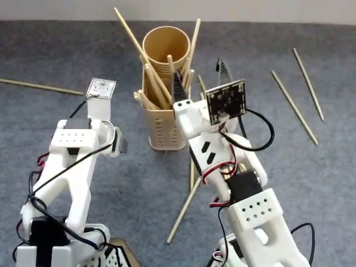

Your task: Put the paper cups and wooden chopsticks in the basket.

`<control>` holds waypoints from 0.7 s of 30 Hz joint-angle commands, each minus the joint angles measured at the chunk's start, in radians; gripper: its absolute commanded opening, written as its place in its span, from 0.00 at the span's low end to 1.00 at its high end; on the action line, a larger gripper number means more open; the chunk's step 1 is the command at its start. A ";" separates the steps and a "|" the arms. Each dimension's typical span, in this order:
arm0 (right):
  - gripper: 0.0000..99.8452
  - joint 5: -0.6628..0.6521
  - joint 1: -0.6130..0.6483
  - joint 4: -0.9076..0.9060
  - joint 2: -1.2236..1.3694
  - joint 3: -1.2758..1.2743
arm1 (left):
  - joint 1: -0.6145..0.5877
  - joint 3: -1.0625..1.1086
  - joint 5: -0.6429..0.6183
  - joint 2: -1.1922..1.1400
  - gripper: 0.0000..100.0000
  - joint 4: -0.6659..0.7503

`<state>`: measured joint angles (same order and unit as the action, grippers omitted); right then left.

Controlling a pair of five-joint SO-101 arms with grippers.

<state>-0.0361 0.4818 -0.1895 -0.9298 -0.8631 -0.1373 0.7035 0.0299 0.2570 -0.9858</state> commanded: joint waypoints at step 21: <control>0.31 -0.135 -0.380 -0.605 -0.367 -0.252 | 0.015 -1.791 -0.095 -0.816 0.25 -0.322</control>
<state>-0.1588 0.1181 -0.8984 -1.2950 -0.9674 -0.1941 -0.6667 -0.0545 -0.4411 -1.1960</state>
